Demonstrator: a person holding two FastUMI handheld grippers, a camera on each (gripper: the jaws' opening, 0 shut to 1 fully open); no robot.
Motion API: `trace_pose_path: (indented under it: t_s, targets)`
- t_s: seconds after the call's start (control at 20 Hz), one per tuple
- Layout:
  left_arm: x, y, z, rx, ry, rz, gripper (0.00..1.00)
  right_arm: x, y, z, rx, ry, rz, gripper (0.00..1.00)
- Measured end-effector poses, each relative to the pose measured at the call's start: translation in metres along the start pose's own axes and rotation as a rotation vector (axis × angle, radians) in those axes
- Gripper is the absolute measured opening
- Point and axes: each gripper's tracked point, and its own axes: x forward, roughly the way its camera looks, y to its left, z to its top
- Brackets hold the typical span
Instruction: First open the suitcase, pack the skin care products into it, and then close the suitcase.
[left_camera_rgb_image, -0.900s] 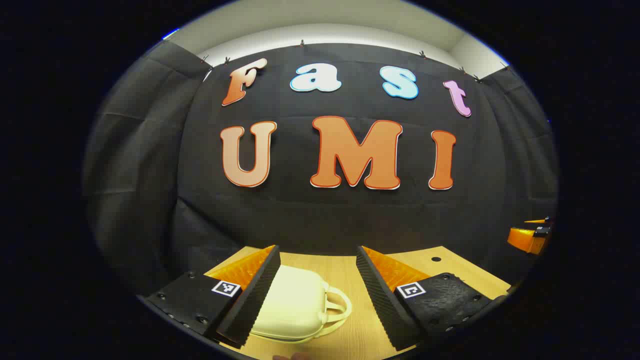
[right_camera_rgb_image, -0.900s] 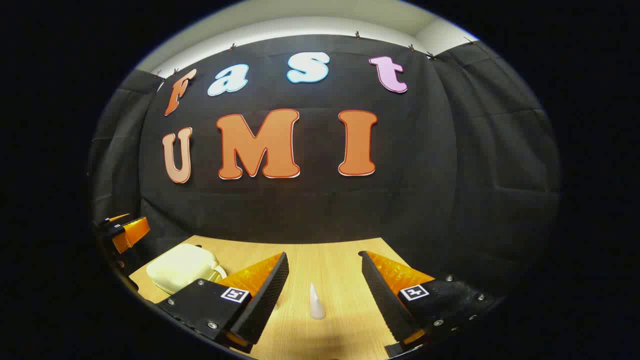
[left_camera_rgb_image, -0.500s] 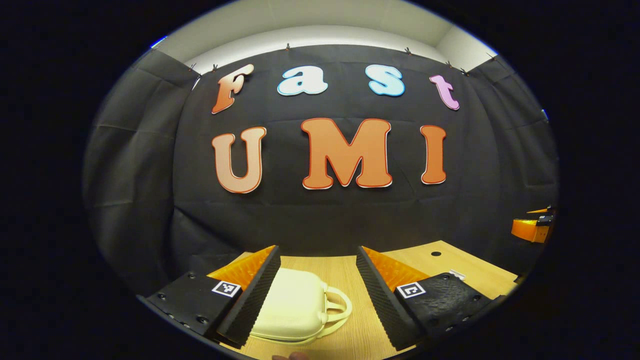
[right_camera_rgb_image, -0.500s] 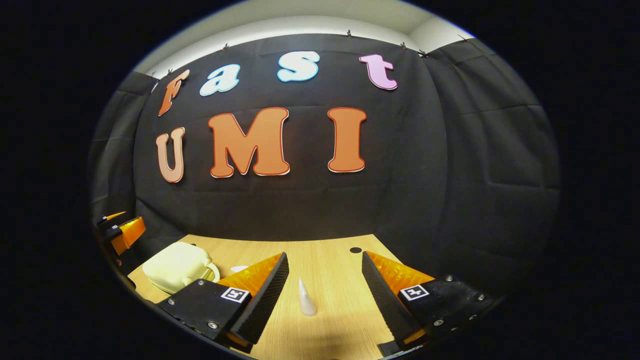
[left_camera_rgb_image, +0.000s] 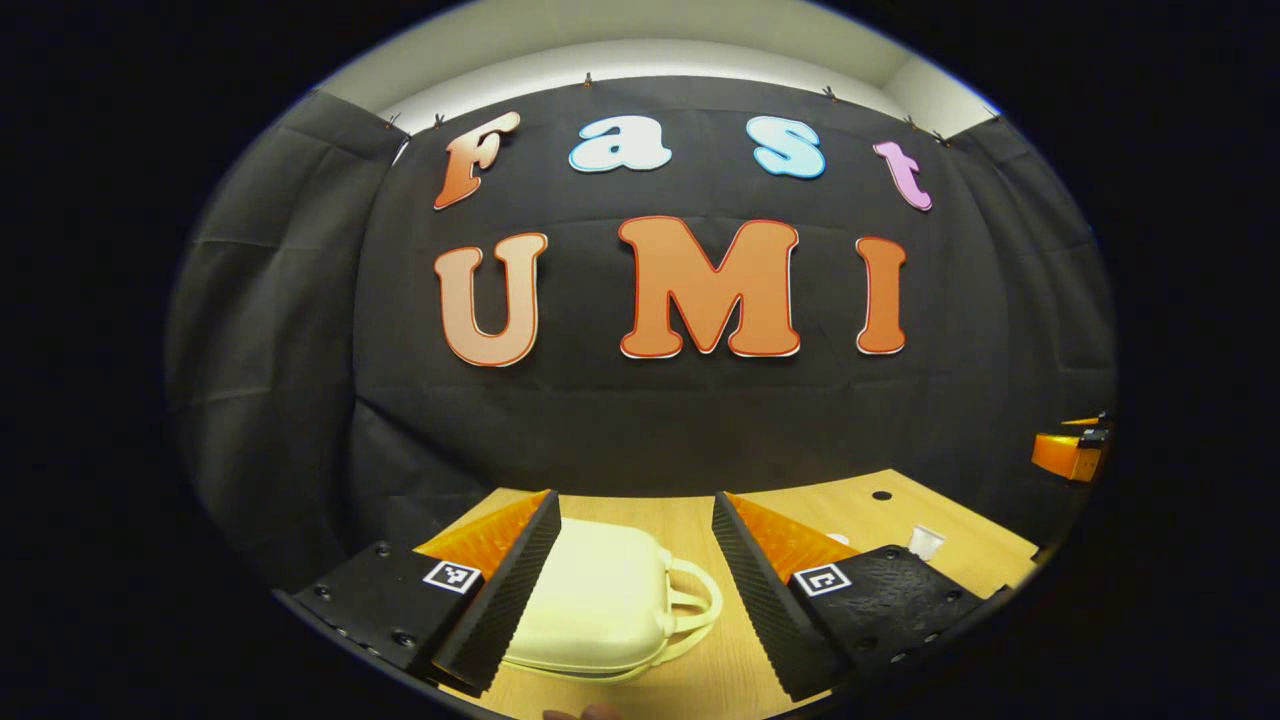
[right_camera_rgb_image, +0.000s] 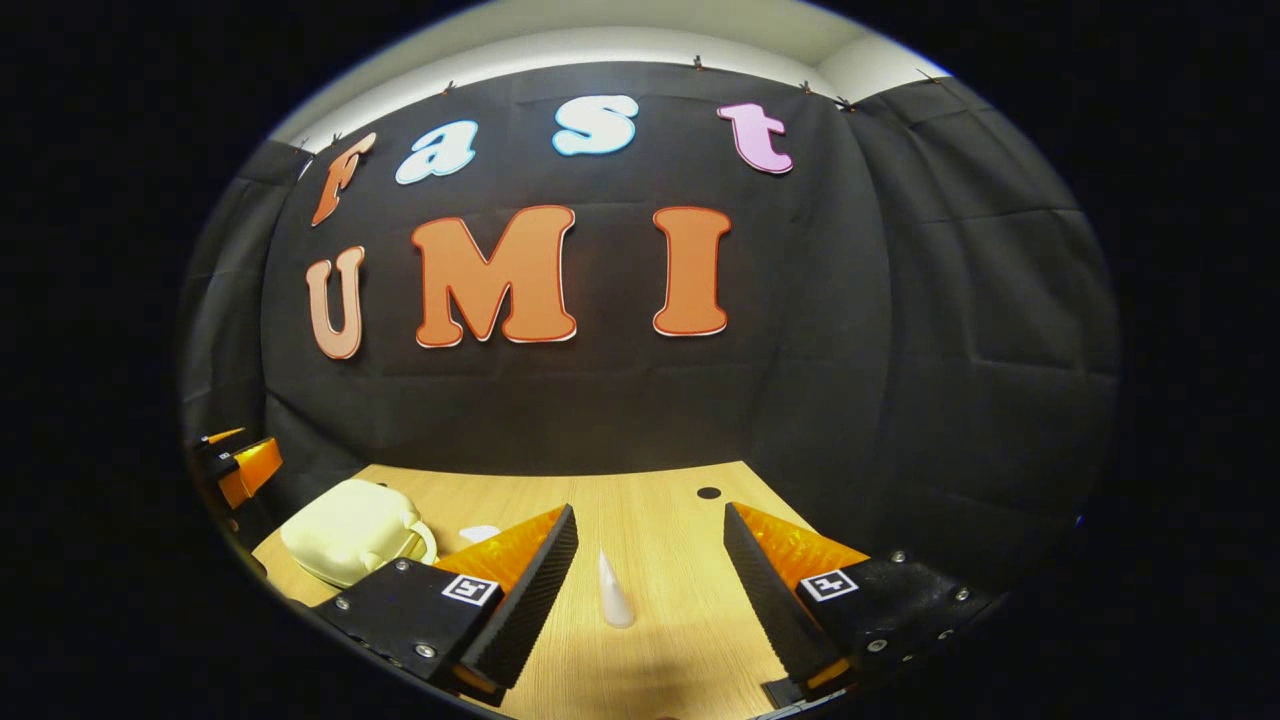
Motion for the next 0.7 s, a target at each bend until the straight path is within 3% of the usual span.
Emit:
trace_pose_path:
  t_s: [0.2,0.3,0.4,0.55,0.7]
  targets:
    - [0.005,0.010,-0.008,0.094,0.020,0.039,0.98,0.006,0.006,0.000,-0.012,0.001,0.010,0.94]
    - [0.010,0.014,-0.017,0.244,0.056,0.065,0.95,0.007,0.009,-0.002,-0.006,0.002,0.015,0.94]
    - [0.014,0.009,-0.023,0.432,0.070,0.070,1.00,0.010,0.007,-0.008,-0.010,0.011,0.013,0.94]
    - [0.020,-0.019,-0.048,0.661,0.078,0.020,0.98,0.011,-0.001,-0.020,0.007,0.038,0.003,0.94]
    - [0.028,-0.050,-0.099,0.810,0.146,-0.061,0.99,0.010,-0.020,-0.034,0.035,0.070,-0.030,0.94]
